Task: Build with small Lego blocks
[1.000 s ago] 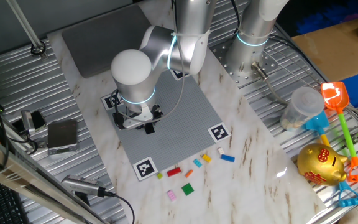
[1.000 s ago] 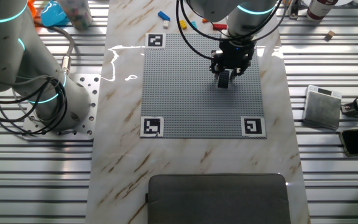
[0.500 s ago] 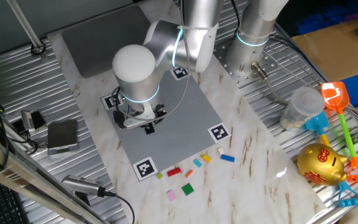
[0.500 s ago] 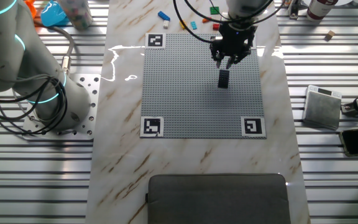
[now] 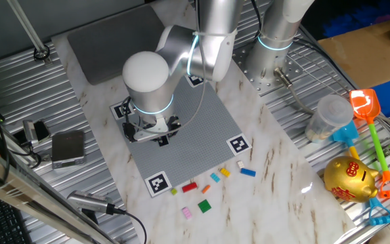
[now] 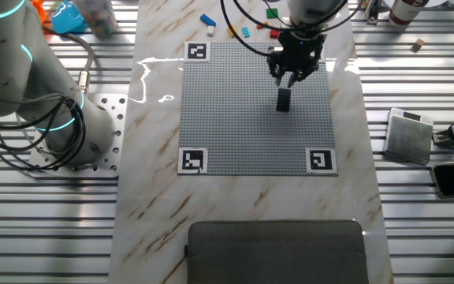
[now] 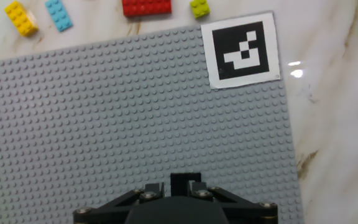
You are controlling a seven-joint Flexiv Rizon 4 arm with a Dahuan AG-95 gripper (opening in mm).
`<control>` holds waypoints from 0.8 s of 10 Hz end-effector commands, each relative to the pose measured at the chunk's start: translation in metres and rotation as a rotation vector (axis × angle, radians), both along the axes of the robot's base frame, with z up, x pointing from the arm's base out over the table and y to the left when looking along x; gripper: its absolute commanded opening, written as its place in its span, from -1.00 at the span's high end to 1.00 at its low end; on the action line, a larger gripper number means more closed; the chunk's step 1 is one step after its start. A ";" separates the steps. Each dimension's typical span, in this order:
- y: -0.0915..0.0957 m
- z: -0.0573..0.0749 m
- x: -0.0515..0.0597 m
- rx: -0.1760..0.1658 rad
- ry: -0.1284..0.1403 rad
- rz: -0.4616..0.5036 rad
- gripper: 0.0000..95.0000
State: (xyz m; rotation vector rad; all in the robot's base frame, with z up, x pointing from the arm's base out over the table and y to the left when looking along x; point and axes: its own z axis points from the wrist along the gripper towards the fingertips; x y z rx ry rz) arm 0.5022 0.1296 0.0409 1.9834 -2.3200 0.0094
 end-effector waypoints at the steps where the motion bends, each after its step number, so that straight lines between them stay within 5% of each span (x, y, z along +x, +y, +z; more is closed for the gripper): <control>1: 0.003 -0.002 0.001 0.003 0.000 0.003 0.60; 2: 0.003 -0.002 0.001 0.003 0.000 0.002 0.60; 3: 0.007 -0.003 0.002 0.007 -0.002 -0.025 1.00; 8: 0.033 -0.006 0.002 0.016 -0.009 -0.114 1.00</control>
